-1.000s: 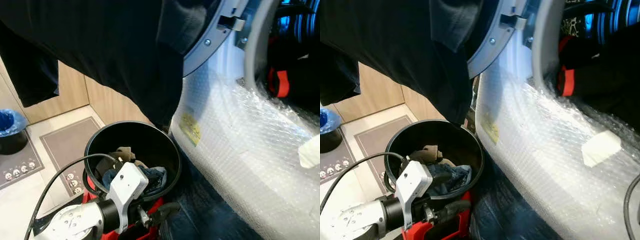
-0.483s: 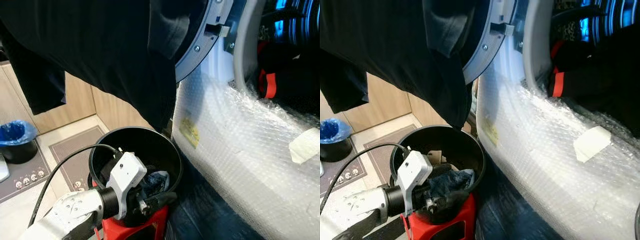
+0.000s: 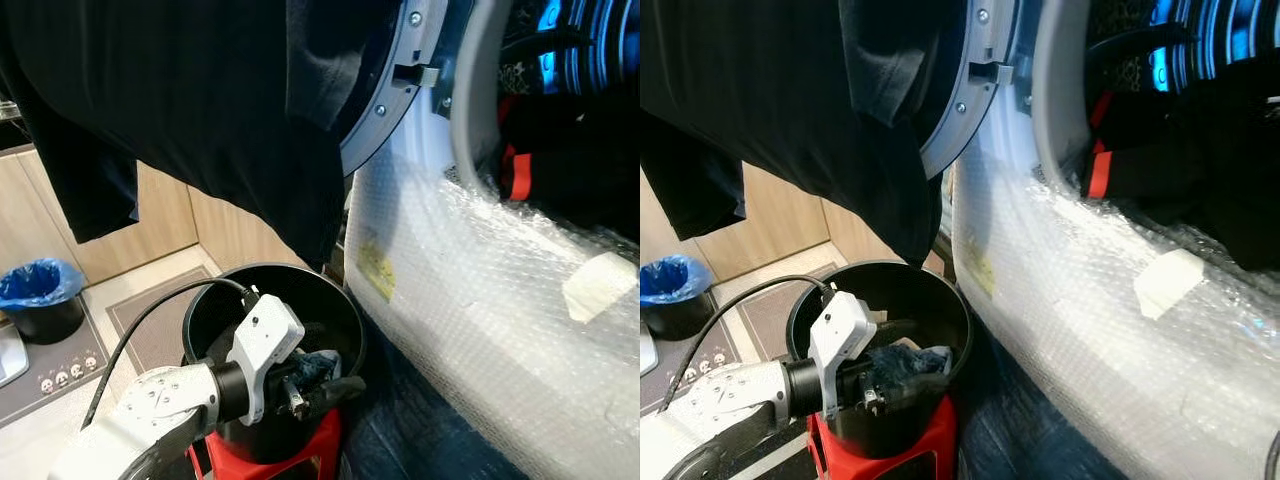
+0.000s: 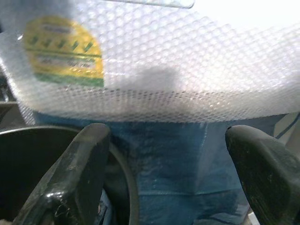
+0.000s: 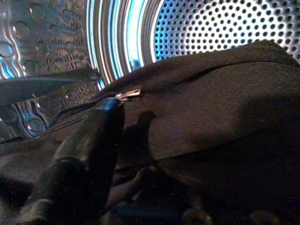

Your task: Clothes washing

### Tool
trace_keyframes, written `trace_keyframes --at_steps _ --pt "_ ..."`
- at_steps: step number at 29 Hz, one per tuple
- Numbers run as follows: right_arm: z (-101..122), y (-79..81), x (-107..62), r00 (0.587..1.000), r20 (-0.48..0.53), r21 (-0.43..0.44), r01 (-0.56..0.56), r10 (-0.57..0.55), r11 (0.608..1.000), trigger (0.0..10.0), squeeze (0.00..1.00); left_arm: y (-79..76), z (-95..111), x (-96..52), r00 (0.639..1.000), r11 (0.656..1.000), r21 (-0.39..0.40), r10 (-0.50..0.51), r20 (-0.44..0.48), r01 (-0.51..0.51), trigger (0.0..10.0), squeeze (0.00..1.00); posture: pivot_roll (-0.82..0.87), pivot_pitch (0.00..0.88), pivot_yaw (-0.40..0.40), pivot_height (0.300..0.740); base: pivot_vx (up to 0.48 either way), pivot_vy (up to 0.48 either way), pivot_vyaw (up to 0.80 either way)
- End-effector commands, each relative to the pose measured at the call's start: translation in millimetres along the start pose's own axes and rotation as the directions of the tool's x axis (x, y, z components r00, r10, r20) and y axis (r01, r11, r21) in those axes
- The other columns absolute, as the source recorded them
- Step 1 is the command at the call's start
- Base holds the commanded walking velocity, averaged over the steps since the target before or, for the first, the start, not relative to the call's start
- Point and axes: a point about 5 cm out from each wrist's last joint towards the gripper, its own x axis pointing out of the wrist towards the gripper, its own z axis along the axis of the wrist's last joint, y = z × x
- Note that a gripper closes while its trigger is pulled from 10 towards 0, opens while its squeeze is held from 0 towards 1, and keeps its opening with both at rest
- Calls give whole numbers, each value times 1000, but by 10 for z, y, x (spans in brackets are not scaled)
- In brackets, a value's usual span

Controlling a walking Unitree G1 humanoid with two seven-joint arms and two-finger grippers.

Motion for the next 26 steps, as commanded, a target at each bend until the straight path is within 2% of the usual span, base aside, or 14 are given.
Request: trace_keyframes --at_steps 1,6,8,10,17,20,21,22,23,25,26 --pt "90 -12 -115 998 64 -5 30 -29 1000 10000 1000 -21 -8 28 1000 1000 2 -26 0 26 10000 0 -231 31 -65 740 0 0 0" --pt "95 126 -283 987 140 26 71 -74 997 10000 1000 -26 -22 63 999 999 -2 -43 6 43 10000 0 -247 29 -67 740 0 0 0" --pt "96 140 -303 985 148 27 81 -84 996 10000 1000 -26 -24 67 999 999 -1 -44 6 44 10000 0 -247 29 -67 740 0 0 0" --pt "70 231 -387 984 157 34 82 -86 996 10000 1000 -31 -27 77 999 999 -3 -51 9 51 10000 0 -255 22 -68 740 0 0 0" --pt "-36 478 -453 994 107 44 -8 3 999 10000 1000 -8 -35 95 999 999 -1 -53 9 53 10000 0 -257 16 -77 740 0 0 0" --pt "23 661 -445 986 125 54 -120 112 991 10000 1000 4 -37 94 999 999 0 -48 10 48 10000 0 -254 15 -84 740 0 0 0" --pt "81 783 -425 967 139 95 -229 215 969 10000 804 4 -43 94 999 999 -3 -44 7 44 10000 0 -255 17 -84 740 0 0 0" --pt "92 809 -424 961 142 107 -252 236 962 10000 804 3 -45 95 999 999 -3 -44 6 44 10000 0 -255 17 -84 740 0 0 0" --pt "127 845 -411 950 144 135 -296 277 946 10000 0 0 -48 97 999 999 -5 -44 7 44 10000 0 -254 18 -86 740 0 0 0" --pt "201 892 -381 931 141 181 -358 336 916 10000 0 -4 -49 98 999 999 -5 -45 8 45 10000 0 -252 20 -88 740 0 0 0" --pt "320 928 -328 901 156 192 -430 405 882 10000 0 -7 -51 95 999 999 -6 -44 8 44 10000 0 -254 22 -88 740 0 0 0"
